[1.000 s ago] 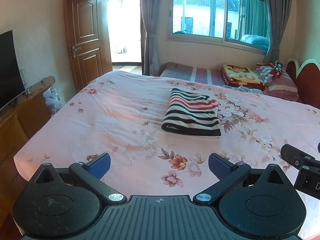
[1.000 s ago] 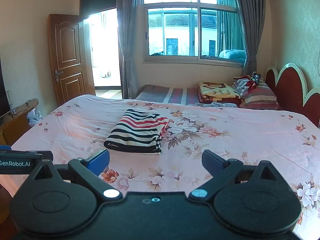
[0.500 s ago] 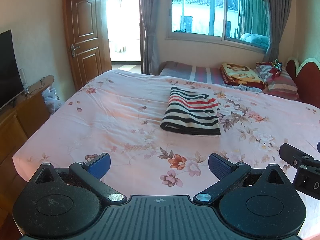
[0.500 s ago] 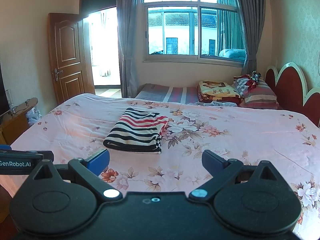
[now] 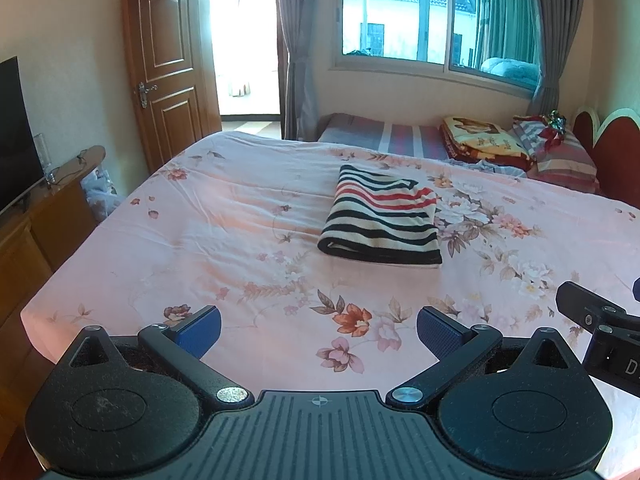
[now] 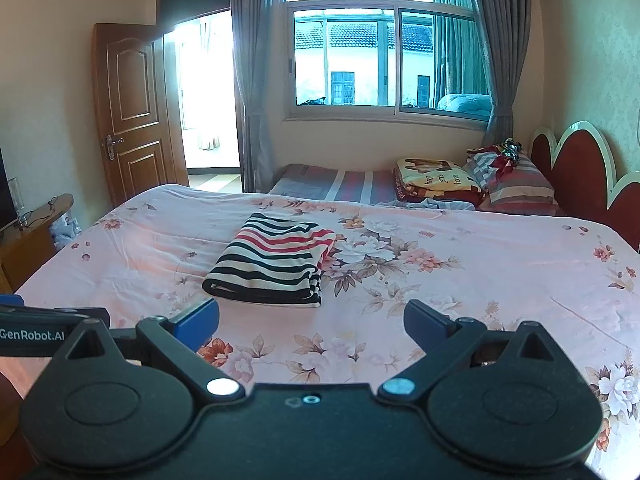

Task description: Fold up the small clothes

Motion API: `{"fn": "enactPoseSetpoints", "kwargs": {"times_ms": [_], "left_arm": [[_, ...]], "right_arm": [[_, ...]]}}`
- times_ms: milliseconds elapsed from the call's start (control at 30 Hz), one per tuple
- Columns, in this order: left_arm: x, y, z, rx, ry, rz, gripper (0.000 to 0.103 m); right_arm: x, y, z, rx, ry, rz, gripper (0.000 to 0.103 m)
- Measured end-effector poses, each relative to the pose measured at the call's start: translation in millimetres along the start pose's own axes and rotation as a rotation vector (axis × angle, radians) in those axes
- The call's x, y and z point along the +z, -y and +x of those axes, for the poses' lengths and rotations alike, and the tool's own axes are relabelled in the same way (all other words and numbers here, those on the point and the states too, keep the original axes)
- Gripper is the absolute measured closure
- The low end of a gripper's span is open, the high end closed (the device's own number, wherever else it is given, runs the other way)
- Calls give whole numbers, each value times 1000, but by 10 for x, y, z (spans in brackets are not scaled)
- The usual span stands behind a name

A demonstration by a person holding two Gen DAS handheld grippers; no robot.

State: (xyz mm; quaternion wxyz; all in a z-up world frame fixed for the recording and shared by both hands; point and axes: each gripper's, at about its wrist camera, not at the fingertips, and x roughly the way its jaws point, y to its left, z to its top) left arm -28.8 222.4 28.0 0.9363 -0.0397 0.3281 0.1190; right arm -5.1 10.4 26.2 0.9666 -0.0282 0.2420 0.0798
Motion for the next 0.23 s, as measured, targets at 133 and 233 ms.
{"fn": "enactPoseSetpoints", "kwargs": {"times_ms": [133,233], "left_arm": [[0,3,62,-36,24,-14,0],[35,-6,200,-45,1,-34,0]], "right_arm": [[2,17,84,0,-12,7,4],[-10,23,183,-6,-27,14,4]]}}
